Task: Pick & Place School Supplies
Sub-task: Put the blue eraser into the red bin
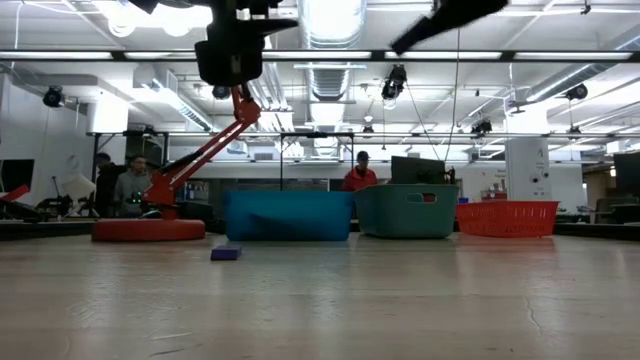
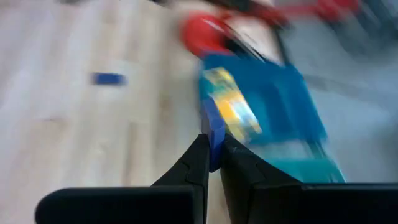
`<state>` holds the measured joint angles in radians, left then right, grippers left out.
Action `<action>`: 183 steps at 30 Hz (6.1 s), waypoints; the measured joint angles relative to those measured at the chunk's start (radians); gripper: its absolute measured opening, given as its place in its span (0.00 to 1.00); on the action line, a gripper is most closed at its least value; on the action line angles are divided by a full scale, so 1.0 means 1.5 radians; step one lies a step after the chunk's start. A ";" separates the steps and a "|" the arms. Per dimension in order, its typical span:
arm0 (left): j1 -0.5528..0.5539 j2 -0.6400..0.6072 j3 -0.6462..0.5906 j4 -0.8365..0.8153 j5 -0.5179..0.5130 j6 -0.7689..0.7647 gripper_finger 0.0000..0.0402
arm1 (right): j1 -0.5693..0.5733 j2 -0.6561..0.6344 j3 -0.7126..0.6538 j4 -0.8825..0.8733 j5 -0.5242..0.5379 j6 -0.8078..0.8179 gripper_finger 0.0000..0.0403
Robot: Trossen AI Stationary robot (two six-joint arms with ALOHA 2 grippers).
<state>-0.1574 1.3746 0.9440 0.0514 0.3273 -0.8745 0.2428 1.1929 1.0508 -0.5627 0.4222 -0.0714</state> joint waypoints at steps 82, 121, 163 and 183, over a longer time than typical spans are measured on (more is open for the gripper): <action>0.000 0.000 0.000 0.006 -0.150 0.105 0.71 | -0.561 -0.117 -0.367 -0.014 -0.008 0.503 0.46; -0.225 0.046 -0.001 -0.218 -0.533 -0.399 0.71 | -0.561 -0.117 -0.366 0.005 -0.007 0.461 0.44; -0.190 0.111 -0.011 -0.302 -0.457 -0.678 0.71 | -0.561 -0.117 -0.366 0.015 -0.007 0.461 0.44; -0.163 0.183 -0.009 -0.239 -0.440 -0.652 0.71 | -0.561 -0.117 -0.366 0.015 -0.007 0.461 0.44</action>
<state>-0.4013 1.6489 0.9310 -0.3075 -0.3328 -1.8527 -0.5981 1.0172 0.5011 -0.5407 0.4114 0.6205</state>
